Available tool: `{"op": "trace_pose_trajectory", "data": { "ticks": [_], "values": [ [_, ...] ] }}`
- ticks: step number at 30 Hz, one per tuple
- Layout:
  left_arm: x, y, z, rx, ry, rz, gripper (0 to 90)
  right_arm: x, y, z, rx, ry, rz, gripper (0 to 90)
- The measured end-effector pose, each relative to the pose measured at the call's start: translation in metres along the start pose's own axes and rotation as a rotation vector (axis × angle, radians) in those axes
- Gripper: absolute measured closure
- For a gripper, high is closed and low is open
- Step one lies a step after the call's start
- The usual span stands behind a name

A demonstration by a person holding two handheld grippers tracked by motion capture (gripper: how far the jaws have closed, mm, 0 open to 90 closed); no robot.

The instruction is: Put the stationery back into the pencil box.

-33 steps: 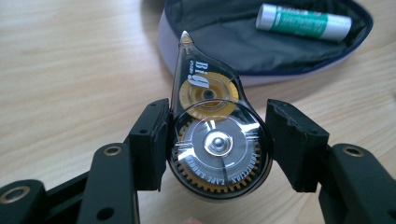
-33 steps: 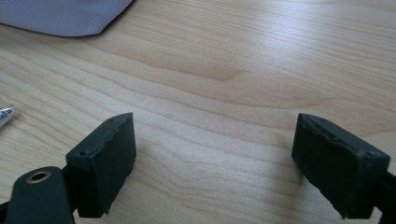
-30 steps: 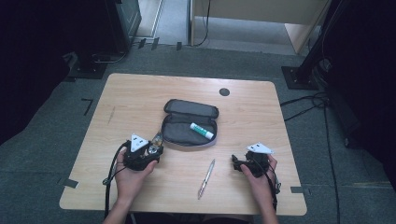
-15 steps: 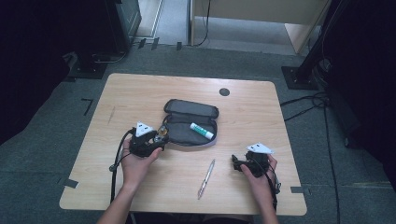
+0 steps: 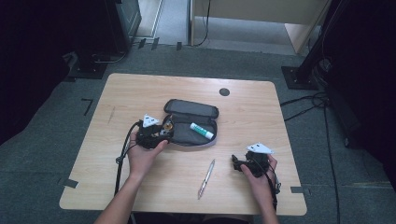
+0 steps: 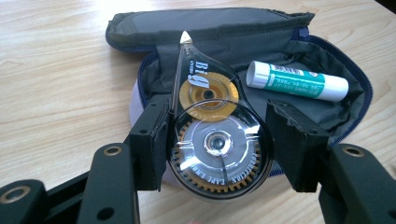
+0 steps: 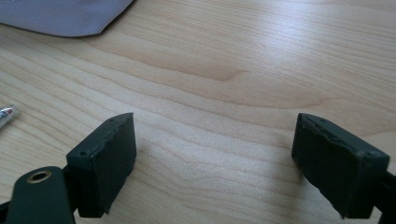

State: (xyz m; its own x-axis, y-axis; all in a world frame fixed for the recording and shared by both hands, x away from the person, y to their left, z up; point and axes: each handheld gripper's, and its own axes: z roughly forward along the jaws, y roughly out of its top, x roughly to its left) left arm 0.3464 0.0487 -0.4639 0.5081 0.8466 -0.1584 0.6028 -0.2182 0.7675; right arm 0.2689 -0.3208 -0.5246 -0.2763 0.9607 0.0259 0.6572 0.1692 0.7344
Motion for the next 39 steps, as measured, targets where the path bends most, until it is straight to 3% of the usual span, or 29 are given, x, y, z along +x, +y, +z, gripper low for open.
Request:
{"op": "trace_pose_trajectory", "data": {
  "ticks": [13,21,32,39],
  "values": [
    [0.0,0.007,0.025,0.079,0.0,0.008,42.6,0.0,0.0,0.0,-0.001,0.001,0.001,13.7],
    [-0.001,0.012,0.032,0.14,0.01,0.031,42.6,0.0,0.0,0.0,-0.001,0.001,0.001,13.7],
    [-0.001,0.018,0.044,0.209,-0.002,0.018,42.4,0.0,0.0,0.0,-0.002,0.001,0.0,13.8],
    [-0.003,0.018,0.05,0.242,-0.008,0.03,42.3,0.0,0.0,0.0,-0.002,0.001,0.0,13.7]
  ]
}}
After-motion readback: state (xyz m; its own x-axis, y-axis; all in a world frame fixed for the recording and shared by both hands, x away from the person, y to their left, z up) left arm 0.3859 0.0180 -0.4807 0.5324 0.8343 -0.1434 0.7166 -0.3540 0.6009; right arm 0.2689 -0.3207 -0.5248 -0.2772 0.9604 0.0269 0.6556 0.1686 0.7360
